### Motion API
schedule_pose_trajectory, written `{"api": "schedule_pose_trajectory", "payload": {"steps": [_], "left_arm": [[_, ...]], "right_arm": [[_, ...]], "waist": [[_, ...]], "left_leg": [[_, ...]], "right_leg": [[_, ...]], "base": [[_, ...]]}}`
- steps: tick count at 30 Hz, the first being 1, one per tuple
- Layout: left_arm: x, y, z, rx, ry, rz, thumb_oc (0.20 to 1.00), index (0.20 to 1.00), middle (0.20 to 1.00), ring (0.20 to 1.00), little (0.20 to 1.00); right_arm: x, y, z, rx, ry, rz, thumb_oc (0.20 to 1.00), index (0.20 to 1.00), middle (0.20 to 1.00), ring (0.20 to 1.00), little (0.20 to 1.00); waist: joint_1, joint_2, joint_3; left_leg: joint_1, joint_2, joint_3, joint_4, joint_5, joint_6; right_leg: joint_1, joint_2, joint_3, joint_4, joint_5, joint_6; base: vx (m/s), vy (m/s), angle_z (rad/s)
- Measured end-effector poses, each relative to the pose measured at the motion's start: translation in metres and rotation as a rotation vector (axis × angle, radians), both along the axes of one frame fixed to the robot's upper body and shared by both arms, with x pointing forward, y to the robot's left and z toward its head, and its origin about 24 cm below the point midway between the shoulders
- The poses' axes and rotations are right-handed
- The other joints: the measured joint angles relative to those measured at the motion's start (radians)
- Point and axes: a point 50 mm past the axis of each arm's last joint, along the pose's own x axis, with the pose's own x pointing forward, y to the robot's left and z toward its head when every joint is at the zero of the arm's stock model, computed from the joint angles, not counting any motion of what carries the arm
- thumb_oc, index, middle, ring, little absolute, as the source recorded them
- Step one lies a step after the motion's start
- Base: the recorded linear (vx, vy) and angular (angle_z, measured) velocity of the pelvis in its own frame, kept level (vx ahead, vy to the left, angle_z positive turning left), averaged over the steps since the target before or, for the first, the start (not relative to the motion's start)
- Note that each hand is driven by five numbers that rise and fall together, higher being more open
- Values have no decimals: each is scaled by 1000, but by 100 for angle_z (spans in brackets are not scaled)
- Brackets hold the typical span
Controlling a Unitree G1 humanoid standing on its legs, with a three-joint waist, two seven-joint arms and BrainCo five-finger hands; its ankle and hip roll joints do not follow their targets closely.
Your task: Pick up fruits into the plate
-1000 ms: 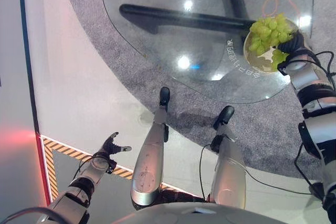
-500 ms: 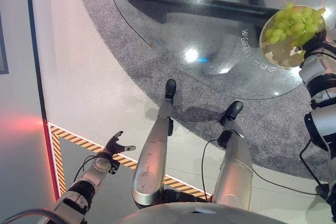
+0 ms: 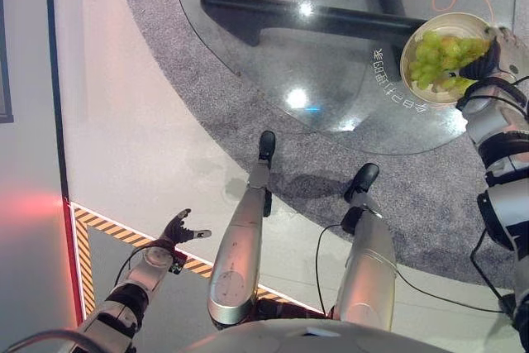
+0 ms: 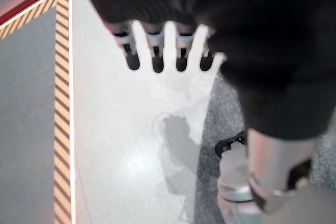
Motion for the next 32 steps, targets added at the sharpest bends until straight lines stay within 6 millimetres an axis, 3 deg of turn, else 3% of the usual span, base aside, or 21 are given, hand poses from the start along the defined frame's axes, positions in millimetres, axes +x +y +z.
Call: {"api": "schedule_pose_trajectory", "payload": {"steps": [2,6,11,13,16,19,25,27,32], "left_arm": [[-3,4,-3,16,18,21,1000,1000,1000,1000,1000],[-8,11,-7,35,37,62,1000,1000,1000,1000,1000],[-14,21,-10,76,62,126,1000,1000,1000,1000,1000],[-18,27,-12,88,83,156,1000,1000,1000,1000,1000],[-30,32,-18,100,128,180,1000,1000,1000,1000,1000],[-34,27,-23,87,159,185,1000,1000,1000,1000,1000],[-59,9,-43,79,270,167,1000,1000,1000,1000,1000],[-67,6,-46,101,296,133,1000,1000,1000,1000,1000],[-75,6,-49,116,325,104,1000,1000,1000,1000,1000]], "right_arm": [[0,16,-7,-8,-51,110,1000,1000,1000,1000,1000],[-5,27,-38,55,-38,192,1000,1000,1000,1000,1000],[-22,31,-93,199,28,228,1000,1000,1000,1000,1000],[-35,38,-130,307,91,222,1000,1000,1000,1000,1000],[-64,53,-191,425,240,211,1000,1000,1000,1000,1000],[-99,54,-236,504,391,171,1000,1000,1000,1000,1000],[-168,57,-311,737,704,-6,1000,1000,1000,1000,1000],[-194,62,-330,783,823,-42,1000,1000,1000,1000,1000],[-230,57,-352,819,1034,-113,1000,1000,1000,1000,1000]], "waist": [[-12,0,0],[-35,-4,0],[-69,-22,-1],[-77,-45,-6],[-101,-102,-67],[-129,-141,-119],[-171,-160,-291],[-173,-160,-335],[-191,-154,-389]], "left_leg": [[21,1,2,2,-7,0],[103,2,6,1,-25,2],[245,12,23,-30,-43,2],[339,21,34,-67,-43,0],[431,37,62,-134,-42,-8],[494,37,70,-171,-40,-13],[599,45,109,-237,-52,-24],[624,59,123,-237,-61,-30],[657,76,143,-237,-69,-40]], "right_leg": [[26,4,1,-13,7,-2],[116,8,2,-42,7,-2],[276,25,-1,-122,19,6],[367,39,-1,-172,30,7],[450,60,2,-249,41,16],[516,65,-3,-297,53,17],[614,82,7,-389,65,24],[633,96,18,-399,65,24],[654,111,28,-399,64,23]], "base": [[-49,57,-4],[-26,27,-3],[15,7,-6],[70,11,-15],[86,6,-18],[88,17,-7],[72,-7,-14],[71,-11,-21],[65,-20,-11]]}}
